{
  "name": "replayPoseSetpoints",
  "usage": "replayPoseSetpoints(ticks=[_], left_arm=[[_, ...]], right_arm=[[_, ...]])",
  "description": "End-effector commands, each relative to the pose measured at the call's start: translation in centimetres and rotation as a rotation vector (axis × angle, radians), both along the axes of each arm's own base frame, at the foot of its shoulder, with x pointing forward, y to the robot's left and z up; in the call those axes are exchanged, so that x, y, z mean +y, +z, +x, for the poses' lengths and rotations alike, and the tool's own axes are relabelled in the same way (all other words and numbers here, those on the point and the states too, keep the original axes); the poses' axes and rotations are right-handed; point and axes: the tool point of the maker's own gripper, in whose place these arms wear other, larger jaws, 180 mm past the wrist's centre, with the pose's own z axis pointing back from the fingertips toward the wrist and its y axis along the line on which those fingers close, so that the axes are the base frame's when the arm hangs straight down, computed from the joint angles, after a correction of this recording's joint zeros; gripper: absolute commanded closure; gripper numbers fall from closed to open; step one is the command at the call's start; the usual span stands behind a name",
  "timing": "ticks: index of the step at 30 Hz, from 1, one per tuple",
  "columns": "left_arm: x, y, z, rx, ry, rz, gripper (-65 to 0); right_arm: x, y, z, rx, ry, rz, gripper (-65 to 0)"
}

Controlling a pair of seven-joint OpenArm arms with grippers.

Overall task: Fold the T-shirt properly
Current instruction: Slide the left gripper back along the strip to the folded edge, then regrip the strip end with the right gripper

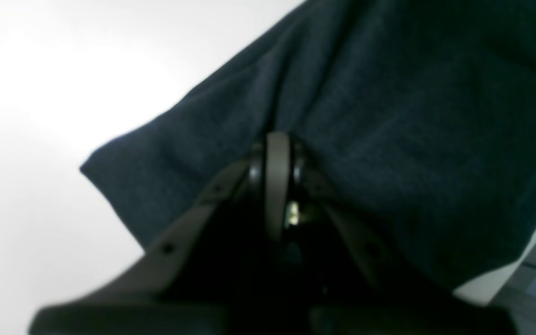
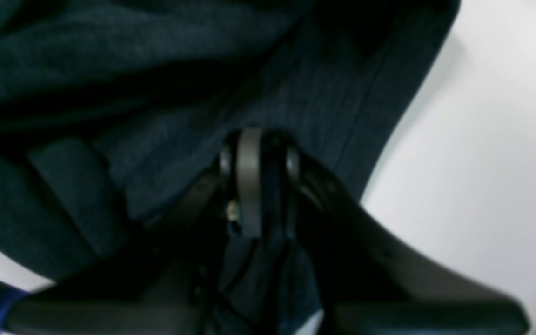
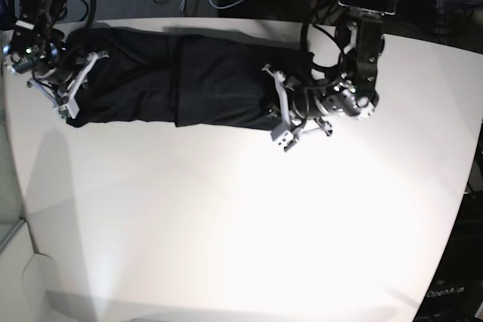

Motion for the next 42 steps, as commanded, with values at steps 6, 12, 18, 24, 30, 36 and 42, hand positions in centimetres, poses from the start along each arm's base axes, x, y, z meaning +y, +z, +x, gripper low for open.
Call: replayPoseSetpoints(ticks=[6, 12, 18, 24, 30, 36, 42], left_arm=[[1.1, -1.5, -1.2, 0.051, -0.007, 0.075, 0.0], [2.3, -1.9, -1.4, 0.062, -0.005, 0.1, 0.0], [4.1, -2.7, -2.3, 0.091, 0.051, 0.108, 0.0], [5.8, -2.9, -2.3, 0.097, 0.087, 0.124, 0.0], [6.5, -2.9, -2.3, 0.096, 0.089, 0.133, 0.0], [6.6, -2.9, -2.4, 0.1, 0.088, 0.139, 0.0], [6.6, -3.0, -2.4, 0.101, 0.087, 0.143, 0.0]], right_arm=[[-0.7, 3.0, 1.5, -0.096, 0.028, -0.046, -15.7], [-1.5, 3.9, 1.9, -0.121, 0.017, -0.066, -19.5], [-4.0, 4.7, 1.5, -0.141, -0.067, -0.082, -28.1], [-4.5, 4.5, 1.3, -0.138, -0.085, -0.078, -33.5], [-5.3, 1.3, 0.7, -0.063, -0.151, -0.005, -35.9], [-5.6, 0.8, 0.8, -0.061, -0.199, 0.029, -36.9], [-3.8, 0.0, 0.8, -0.06, -0.206, 0.075, -36.7]])
